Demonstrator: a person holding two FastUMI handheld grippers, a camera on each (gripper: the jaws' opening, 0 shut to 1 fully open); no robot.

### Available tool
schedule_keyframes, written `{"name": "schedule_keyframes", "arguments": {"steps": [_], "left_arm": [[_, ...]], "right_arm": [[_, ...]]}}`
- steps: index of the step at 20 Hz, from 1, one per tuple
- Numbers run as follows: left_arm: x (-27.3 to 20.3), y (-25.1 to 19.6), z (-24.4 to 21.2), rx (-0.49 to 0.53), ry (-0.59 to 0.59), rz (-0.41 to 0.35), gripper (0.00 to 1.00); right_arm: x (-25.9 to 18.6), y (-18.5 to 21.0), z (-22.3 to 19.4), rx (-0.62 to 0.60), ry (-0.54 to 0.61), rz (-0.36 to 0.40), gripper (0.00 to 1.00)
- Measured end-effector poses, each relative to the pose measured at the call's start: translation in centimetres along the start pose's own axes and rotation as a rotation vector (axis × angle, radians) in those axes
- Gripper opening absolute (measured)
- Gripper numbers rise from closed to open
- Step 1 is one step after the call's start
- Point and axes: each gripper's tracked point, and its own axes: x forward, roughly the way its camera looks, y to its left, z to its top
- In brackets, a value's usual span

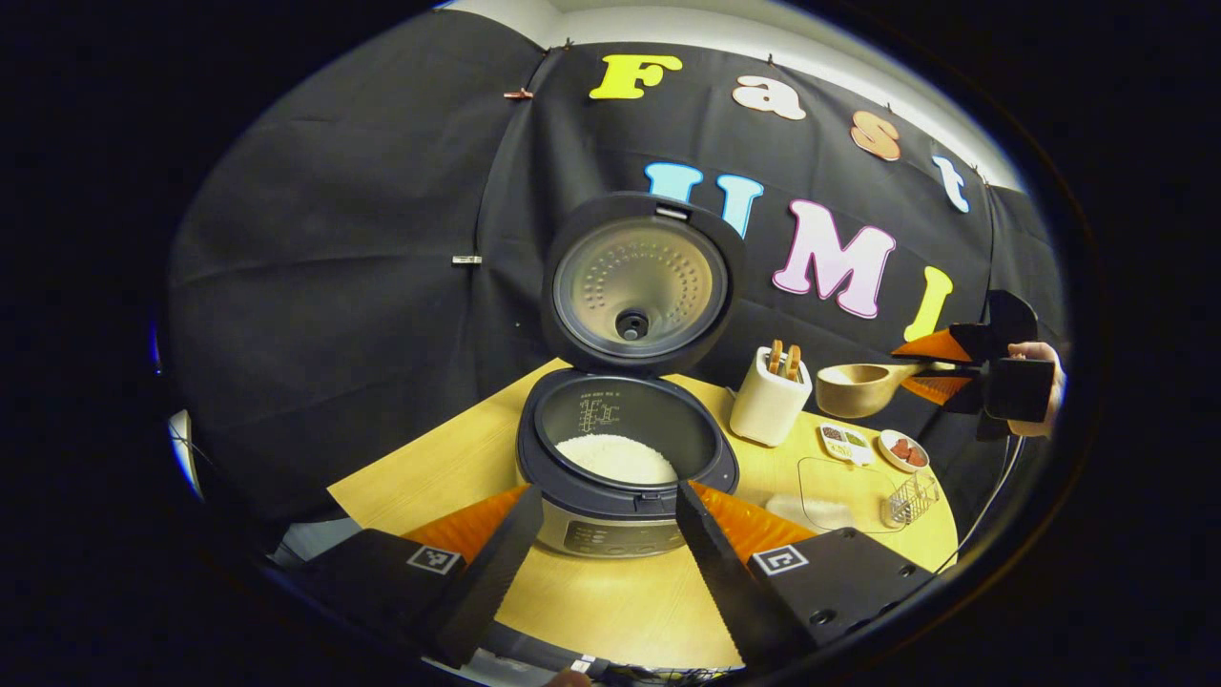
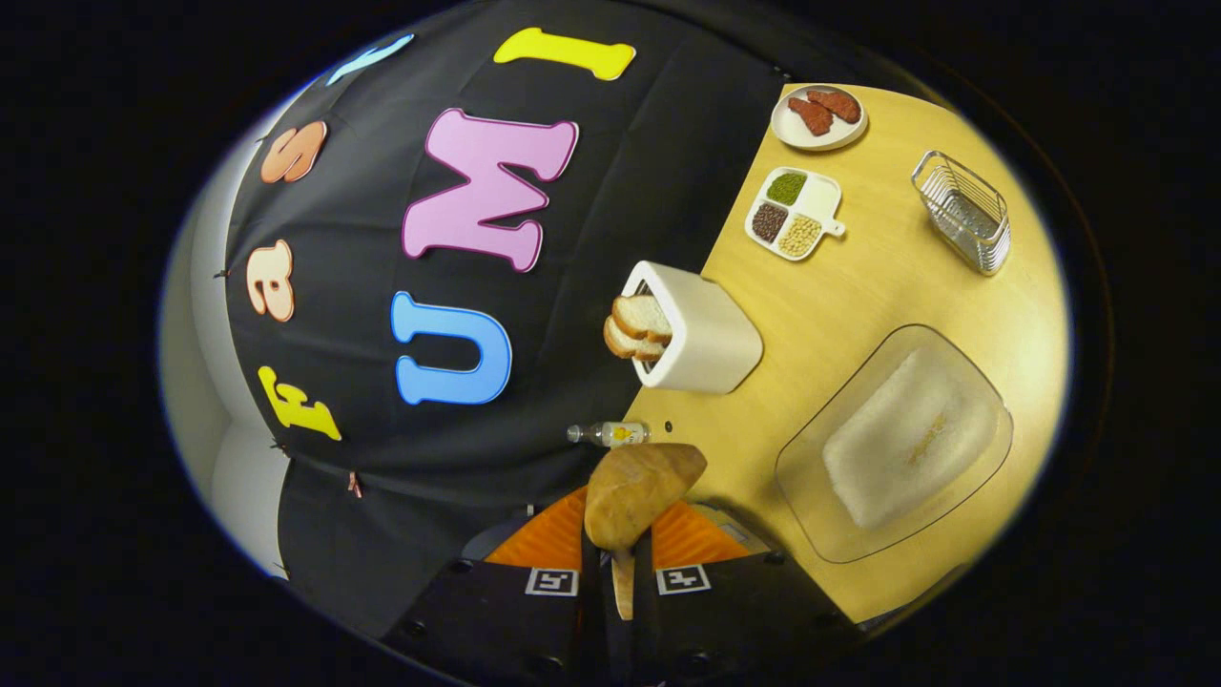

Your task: Close the left gripper, press the button to open the rice cooker; take a wooden spoon from the chopstick holder with the right hand, scoop a spoonful of rice and pour it into the rice cooker, then put the wooden spoon back into the chopstick holder.

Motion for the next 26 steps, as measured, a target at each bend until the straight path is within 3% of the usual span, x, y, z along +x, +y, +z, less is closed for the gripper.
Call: {"name": "schedule_keyframes", "arguments": {"steps": [7,14,18,22,26], "left_arm": [[-0.5,2.9,0.3,-0.043,-0.009,0.043,0.95],[-0.6,7.4,0.1,-0.096,0.003,0.104,0.95],[-0.5,8.4,-0.5,-0.117,0.016,0.117,0.95],[-0.1,8.9,-1.3,-0.142,0.035,0.116,0.95],[0.2,9.4,-1.5,-0.145,0.044,0.117,0.95]], "right_arm": [[4.2,5.6,-7.1,-0.2,0.051,0.056,0.15],[7.3,11.1,-12.5,-0.758,-0.016,0.186,0.14],[9.0,11.5,-16.1,-0.954,0.002,0.236,0.15],[10.4,10.2,-18.3,-1.135,0.008,0.237,0.14],[10.8,10.2,-20.8,-1.325,0.02,0.304,0.14]]}}
